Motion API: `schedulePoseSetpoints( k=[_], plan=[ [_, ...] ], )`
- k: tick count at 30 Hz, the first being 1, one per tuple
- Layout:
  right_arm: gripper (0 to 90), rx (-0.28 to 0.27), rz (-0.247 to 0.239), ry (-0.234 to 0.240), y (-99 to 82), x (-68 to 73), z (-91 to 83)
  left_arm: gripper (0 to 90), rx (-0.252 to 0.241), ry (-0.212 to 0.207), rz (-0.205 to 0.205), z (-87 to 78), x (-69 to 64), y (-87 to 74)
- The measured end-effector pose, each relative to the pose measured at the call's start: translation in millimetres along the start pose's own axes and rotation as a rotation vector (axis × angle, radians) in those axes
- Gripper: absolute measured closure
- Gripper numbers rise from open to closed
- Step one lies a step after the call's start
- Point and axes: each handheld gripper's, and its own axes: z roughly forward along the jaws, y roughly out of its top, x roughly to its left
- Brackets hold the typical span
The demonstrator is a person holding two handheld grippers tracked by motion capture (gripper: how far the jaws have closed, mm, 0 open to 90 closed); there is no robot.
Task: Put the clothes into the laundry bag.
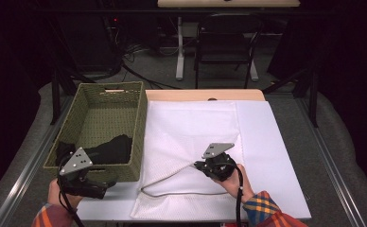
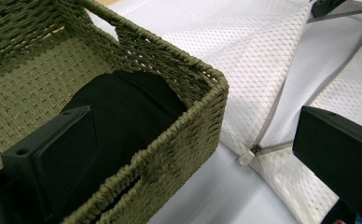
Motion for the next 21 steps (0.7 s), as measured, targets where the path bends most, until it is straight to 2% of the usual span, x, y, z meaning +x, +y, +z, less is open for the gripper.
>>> schedulePoseSetpoints(
  k=[21],
  plan=[
    [89.5, -0.005, -0.005, -0.007, 1.3, 1.8, -1.9, 0.0, 0.115, -0.010, 0.054, -0.7, 35.5, 32.2]
  ],
)
